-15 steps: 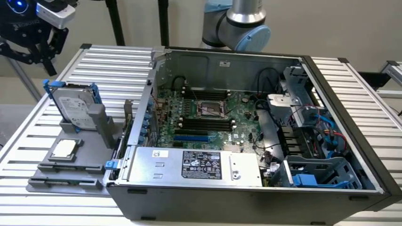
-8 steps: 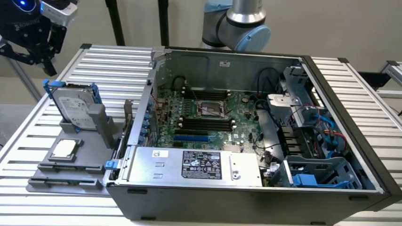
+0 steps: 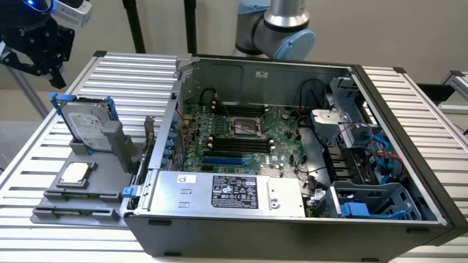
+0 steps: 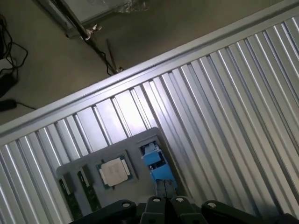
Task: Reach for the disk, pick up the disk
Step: 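Pick up the disk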
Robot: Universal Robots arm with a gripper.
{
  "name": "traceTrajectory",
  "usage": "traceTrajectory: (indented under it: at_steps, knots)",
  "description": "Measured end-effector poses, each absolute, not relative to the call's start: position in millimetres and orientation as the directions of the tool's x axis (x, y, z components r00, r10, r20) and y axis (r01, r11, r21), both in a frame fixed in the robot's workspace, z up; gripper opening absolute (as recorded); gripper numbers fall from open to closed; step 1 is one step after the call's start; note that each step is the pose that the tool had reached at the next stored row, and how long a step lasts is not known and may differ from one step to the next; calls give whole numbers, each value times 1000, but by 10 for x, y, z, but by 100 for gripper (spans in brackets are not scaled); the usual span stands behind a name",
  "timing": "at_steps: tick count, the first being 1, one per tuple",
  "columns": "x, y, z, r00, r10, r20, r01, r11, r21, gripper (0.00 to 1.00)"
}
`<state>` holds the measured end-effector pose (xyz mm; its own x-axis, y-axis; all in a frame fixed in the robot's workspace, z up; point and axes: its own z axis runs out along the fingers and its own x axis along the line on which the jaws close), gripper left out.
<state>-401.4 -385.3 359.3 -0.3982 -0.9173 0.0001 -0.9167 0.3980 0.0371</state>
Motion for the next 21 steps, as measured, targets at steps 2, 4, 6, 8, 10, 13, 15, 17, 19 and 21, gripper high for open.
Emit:
traceTrajectory:
  at_steps: [2,4,6,8,10,13,15,17,19,21]
  knots:
    - [-4014,-3853,3593,-365,-931,0,-930,365,37,11]
    - [-4014,-3853,3593,-331,-944,0,-943,331,37,11]
    - [-4014,-3853,3592,-296,-955,0,-955,295,36,11]
    - [-4014,-3853,3592,-261,-965,0,-965,261,36,11]
    - [-4014,-3853,3592,-226,-974,-1,-974,225,35,11]
    - [-4014,-3853,3591,-172,-985,-1,-985,172,34,11]
    - [-4014,-3853,3591,-136,-991,-1,-990,136,33,11]
    - [-4014,-3853,3590,-101,-995,-1,-994,101,32,11]
    - [-4013,-3853,3589,-71,-997,-1,-997,71,31,11]
    - [-4012,-3853,3587,-48,-999,-1,-998,48,28,11]
